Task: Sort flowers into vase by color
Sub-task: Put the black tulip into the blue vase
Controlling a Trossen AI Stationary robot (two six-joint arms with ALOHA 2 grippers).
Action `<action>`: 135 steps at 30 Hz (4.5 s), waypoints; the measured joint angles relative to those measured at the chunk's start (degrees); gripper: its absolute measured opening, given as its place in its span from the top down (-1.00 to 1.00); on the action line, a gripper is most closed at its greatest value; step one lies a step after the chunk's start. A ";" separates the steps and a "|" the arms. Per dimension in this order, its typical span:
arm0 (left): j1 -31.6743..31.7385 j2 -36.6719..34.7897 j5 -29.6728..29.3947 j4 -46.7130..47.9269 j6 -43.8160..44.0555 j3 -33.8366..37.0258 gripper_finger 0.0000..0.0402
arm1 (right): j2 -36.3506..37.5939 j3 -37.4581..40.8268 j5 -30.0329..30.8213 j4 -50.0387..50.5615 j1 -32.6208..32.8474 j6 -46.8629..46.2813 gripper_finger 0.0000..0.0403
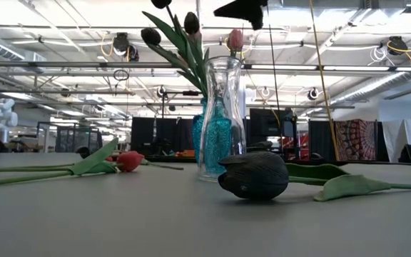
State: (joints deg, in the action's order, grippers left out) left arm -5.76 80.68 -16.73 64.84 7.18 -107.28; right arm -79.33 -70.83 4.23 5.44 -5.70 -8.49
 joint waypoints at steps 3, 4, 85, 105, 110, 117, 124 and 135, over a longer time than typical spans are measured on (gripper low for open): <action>0.00 0.00 0.00 0.00 -0.01 0.00 0.43 | 2.46 -0.02 -0.03 1.47 1.04 0.00 -0.09; 0.00 0.00 0.00 0.00 -0.02 0.00 0.43 | 3.42 -0.02 -0.04 2.81 1.48 0.06 -0.08; 0.00 0.00 3.15 0.09 0.07 0.00 0.43 | -25.58 0.00 -7.19 30.24 34.69 -4.34 -0.07; 0.00 0.00 3.13 0.09 0.09 -0.02 0.43 | -30.76 0.02 -4.04 31.11 34.69 -7.01 -0.07; 0.00 0.00 4.00 0.11 0.07 0.00 0.43 | -31.60 0.02 -3.99 31.06 34.58 -7.98 -0.07; 0.00 0.00 4.50 0.11 0.07 0.00 0.43 | -31.74 0.02 -2.39 31.13 34.58 -7.98 -0.06; 0.00 0.00 4.52 0.13 0.07 -0.02 0.43 | -31.78 0.02 -1.33 31.18 34.56 -7.98 0.13; -0.01 -0.01 4.52 0.12 0.07 -0.01 0.43 | -31.78 0.02 -1.25 31.21 34.54 -7.92 0.85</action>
State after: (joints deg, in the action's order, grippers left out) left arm -5.77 80.67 -12.21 64.96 7.25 -107.29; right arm -111.11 -70.81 2.98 36.65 28.84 -16.42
